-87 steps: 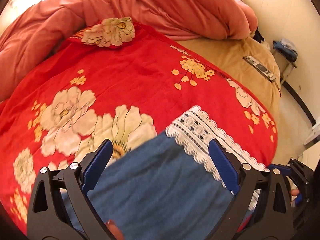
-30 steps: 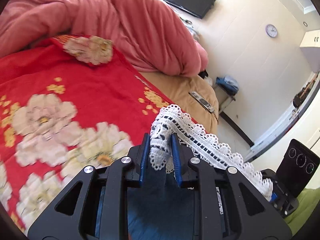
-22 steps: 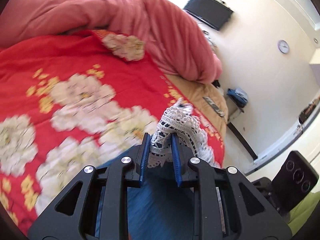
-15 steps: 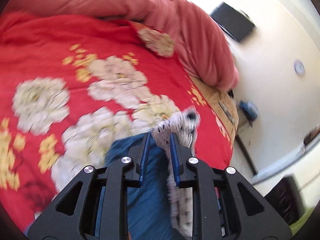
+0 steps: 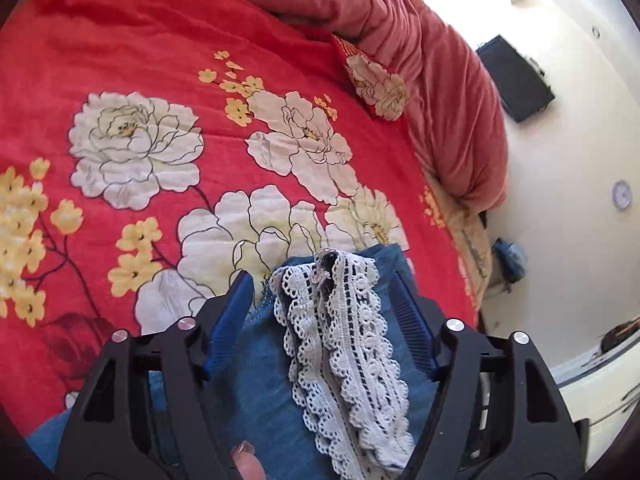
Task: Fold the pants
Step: 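Lift the lace hem with both grippers and fold it over the denim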
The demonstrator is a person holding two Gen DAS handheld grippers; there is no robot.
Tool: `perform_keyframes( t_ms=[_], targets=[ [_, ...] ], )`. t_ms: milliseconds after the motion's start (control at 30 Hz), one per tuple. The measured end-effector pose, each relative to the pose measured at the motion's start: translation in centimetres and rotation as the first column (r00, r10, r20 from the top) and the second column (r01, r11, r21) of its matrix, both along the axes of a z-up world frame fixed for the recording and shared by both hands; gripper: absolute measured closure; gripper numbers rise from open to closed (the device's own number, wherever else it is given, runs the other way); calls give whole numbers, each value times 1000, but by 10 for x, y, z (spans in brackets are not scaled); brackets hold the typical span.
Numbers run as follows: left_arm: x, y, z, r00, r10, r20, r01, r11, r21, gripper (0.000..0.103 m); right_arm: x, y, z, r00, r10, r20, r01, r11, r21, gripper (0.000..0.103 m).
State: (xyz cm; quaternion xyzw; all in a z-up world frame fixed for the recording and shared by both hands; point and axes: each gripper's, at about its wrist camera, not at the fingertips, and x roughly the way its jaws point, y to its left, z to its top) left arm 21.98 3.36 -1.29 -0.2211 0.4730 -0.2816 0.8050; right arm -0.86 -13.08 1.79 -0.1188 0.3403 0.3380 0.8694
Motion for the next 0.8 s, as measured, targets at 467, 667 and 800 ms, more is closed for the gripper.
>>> perform_keyframes(
  t_ms=[467,667,800],
  targets=[
    [5,-37,-4,998,-54,33,48,986,158,85,3,31,-28,992,-92,86,104,982,-159,43],
    [1,-29,4,998,-59,26,55,991,121,92,11,19,-24,998,-69,-6,69,996,-55,84],
    [-10,-17,15,998,-39,42,33,989,142,92,9,10,-7,999,-28,-18,29,999,40,85]
  ],
)
